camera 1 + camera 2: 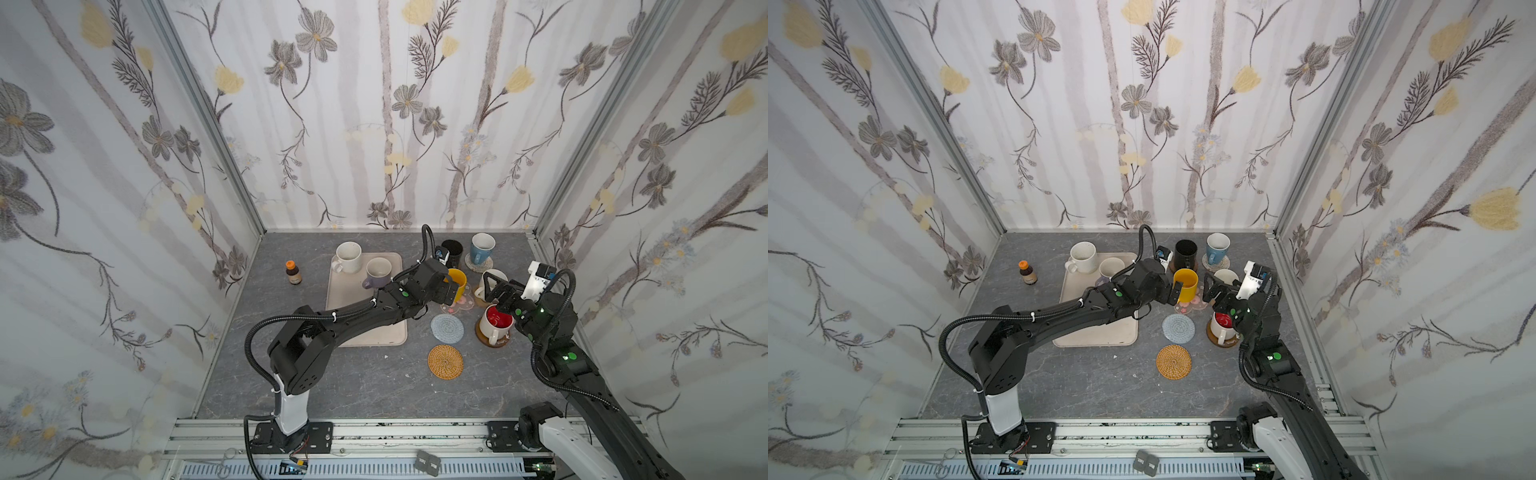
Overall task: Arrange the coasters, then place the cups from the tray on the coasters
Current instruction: 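Lower the yellow mug onto the pink flower coaster and open the left gripper, then draw the left gripper back over the tray while the right gripper moves toward the tray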
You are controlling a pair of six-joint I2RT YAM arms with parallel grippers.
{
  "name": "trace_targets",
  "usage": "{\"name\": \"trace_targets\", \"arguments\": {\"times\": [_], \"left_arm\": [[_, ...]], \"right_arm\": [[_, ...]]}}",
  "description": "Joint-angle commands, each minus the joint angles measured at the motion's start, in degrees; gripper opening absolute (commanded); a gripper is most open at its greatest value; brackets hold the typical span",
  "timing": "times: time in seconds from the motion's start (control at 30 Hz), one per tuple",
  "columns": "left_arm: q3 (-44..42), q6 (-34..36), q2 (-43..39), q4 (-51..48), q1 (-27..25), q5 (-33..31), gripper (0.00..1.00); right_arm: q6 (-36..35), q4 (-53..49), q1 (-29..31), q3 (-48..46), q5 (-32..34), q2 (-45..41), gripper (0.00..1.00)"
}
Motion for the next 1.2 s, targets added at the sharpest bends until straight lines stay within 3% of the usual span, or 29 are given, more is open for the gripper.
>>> {"name": "trace_targets", "arguments": {"times": [0.0, 0.3, 0.6, 0.83, 1.17], "left_arm": [[-3.47, -2.38, -4.11, 0.88, 0.10, -2.16, 1.00], [-18.25, -8.31, -18.91, 0.88, 2.42, -3.36, 1.00], [-34.30, -15.40, -35.47, 0.61, 6.68, -1.69, 0.91], [-44.07, -22.44, -41.02, 0.78, 7.80, -2.93, 0.73], [-51.04, -26.61, -43.05, 2.05, 12.27, -3.03, 0.52]], "right_arm": [[-0.57, -5.83, 3.22, 1.86, 2.92, -0.82, 0.99], [1.36, -12.89, 15.52, 7.43, 9.37, 1.40, 0.92], [3.45, -13.07, 25.80, 12.78, 10.81, 9.76, 0.92], [5.58, -10.73, 29.65, 13.56, 7.75, 16.91, 0.92], [2.79, -8.67, 27.64, 18.05, 5.20, 27.92, 0.95]]}}
